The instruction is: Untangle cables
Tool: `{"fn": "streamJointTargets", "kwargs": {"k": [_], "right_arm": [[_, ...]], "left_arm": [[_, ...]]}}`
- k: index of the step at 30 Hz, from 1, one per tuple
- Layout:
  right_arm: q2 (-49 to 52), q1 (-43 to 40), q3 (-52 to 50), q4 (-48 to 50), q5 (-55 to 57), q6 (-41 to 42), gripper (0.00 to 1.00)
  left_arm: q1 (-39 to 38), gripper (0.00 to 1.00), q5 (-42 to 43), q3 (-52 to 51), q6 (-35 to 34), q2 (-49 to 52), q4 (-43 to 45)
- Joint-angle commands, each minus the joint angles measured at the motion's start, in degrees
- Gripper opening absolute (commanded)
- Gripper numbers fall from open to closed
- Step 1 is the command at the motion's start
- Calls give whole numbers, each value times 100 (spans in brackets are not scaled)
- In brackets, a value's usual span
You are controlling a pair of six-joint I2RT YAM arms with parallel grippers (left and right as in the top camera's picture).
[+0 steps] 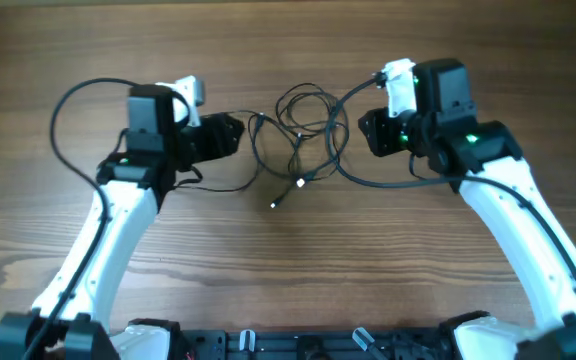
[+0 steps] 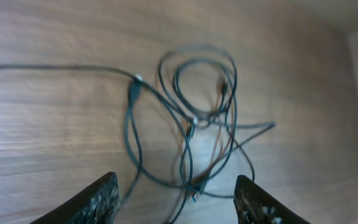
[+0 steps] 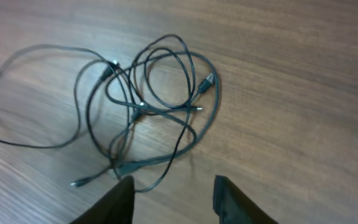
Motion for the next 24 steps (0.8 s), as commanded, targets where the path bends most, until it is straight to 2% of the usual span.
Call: {"fn": "streamJointTargets", "kwargs": {"k": [1,2,8,11,12,13,14,15,20,24], "right_arm": [[774,9,-57,306,-621,-1099,51],[1045,9,-57,494,-702,-1224,56],[2240,9,-57,1648,-761,-1117,60],[2542,9,-57,1878,-1351,-715,49],[2544,9,-57,1875,-1576,-581,42],[2542,9,-57,1875,-1646,-498,29],[2514,9,-57,1867,-1665,-372,21],[2439,7,-57,1784,-1665,22,4],[1705,7,236,861,-1978,431,4],[479,7,1115,544,-3346,507,4]], "left_arm": [[-365,63,-94,-9,72,275,-17],[-439,63,-205,-9,72,332,-57],[-765,63,-538,-9,68,560,-468],[-839,63,-540,-9,70,592,-592],[-850,63,-540,-9,70,592,-595],[-850,63,-540,-9,70,592,-592],[-850,63,-542,-9,70,592,-592],[-850,64,-619,-9,70,595,-592],[-850,72,-866,-9,70,616,-566],[-850,74,-946,-9,70,693,-323]]}}
